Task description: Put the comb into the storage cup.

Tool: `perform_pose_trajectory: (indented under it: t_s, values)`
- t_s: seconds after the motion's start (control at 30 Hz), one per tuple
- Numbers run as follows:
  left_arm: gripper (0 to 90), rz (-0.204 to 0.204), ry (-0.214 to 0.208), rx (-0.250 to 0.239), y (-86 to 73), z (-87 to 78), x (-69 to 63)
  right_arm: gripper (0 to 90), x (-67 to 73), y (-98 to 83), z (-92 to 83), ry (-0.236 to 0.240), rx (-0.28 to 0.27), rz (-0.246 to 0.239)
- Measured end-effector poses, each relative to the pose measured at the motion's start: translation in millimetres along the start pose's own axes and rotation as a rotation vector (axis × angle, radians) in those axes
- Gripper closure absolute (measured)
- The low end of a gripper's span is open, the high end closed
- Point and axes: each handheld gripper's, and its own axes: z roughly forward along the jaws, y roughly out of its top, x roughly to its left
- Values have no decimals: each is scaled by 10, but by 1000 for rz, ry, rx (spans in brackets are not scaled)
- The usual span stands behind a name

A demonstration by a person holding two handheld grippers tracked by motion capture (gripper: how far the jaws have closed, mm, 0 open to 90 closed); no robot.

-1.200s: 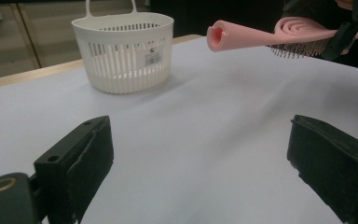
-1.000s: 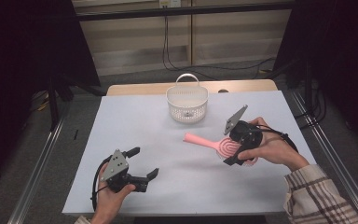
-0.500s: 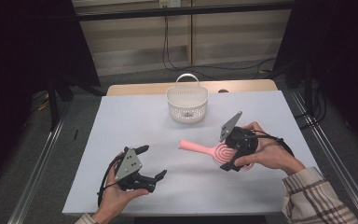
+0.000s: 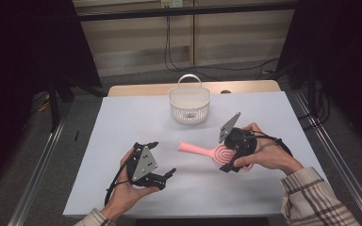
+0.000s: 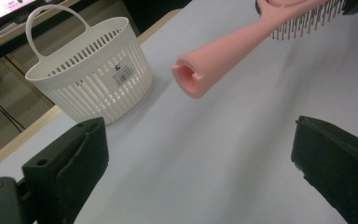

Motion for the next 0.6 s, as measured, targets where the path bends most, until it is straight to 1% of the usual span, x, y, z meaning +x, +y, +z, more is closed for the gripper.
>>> perform_pose_trajectory:
  t_s: [0.03,0.07,0.13,0.17,0.23,0.27,0.33,0.37,0.4,0.47,0.53,0.6]
  values:
    - [40,-3,-2,-4,-1,11,3,197,4,0,-2,6,-11,7]
    - [41,3,0,-1,-1,23,4,196,3,-2,0,3,-20,9]
    - [40,22,11,5,2,45,8,197,4,-7,7,2,-15,15]
    - [40,25,21,9,5,52,8,197,7,-9,15,-1,-11,14]
    - [41,45,28,10,13,67,9,197,18,-14,28,5,-2,12]
    - [40,62,38,13,20,73,6,197,21,-14,32,3,0,16]
    - [38,89,38,23,35,89,2,196,23,-11,37,17,11,14]
    - [37,104,50,29,44,99,-8,196,24,-6,39,11,13,10]
    - [36,121,52,34,54,105,-14,196,26,0,39,11,14,12]
    - [35,136,55,35,75,121,-28,197,27,14,37,9,12,17]
    - [34,160,66,34,98,141,-45,196,28,30,38,7,14,8]
    - [34,176,79,37,112,150,-56,197,40,51,42,11,17,5]
